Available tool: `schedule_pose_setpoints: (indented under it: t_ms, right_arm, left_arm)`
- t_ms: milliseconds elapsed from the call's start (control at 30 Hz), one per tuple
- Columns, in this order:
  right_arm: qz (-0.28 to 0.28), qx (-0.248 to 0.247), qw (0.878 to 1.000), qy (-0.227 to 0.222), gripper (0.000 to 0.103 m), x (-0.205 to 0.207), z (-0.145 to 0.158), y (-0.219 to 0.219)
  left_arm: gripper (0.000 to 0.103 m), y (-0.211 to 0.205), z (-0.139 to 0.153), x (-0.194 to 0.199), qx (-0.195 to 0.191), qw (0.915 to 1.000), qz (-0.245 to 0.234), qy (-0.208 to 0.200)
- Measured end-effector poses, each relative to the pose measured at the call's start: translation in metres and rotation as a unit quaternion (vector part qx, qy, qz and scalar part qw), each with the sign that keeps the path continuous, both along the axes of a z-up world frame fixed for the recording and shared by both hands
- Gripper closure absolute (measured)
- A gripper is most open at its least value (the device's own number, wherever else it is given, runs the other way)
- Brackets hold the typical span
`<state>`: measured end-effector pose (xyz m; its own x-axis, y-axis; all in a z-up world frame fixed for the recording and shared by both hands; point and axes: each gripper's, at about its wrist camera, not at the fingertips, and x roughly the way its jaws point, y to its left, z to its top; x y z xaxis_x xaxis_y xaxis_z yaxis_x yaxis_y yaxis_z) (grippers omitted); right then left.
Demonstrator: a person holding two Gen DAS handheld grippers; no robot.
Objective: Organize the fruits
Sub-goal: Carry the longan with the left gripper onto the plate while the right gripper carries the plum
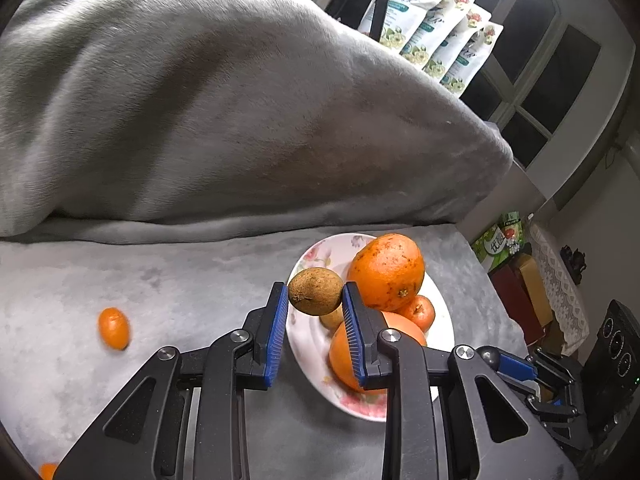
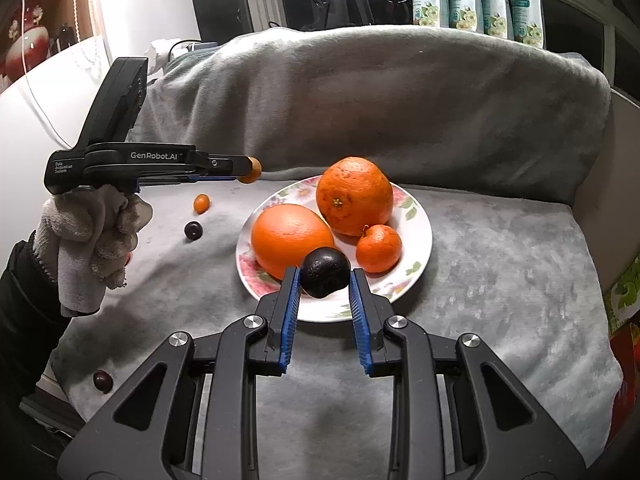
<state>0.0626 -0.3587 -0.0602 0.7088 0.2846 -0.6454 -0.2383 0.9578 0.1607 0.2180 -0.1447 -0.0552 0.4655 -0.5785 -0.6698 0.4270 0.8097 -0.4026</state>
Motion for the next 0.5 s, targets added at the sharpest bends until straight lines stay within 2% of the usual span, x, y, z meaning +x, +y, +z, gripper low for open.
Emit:
schedule_pose_setpoints:
  t_ms: [500]
  right_arm:
    - [0.005,0.009,1.000,0.019,0.077,0.015,-0.012,-0.004]
  left_arm:
    - [0.077,-0.017,-0.011,0.014,0.018,0.9997,-0.009,0.012]
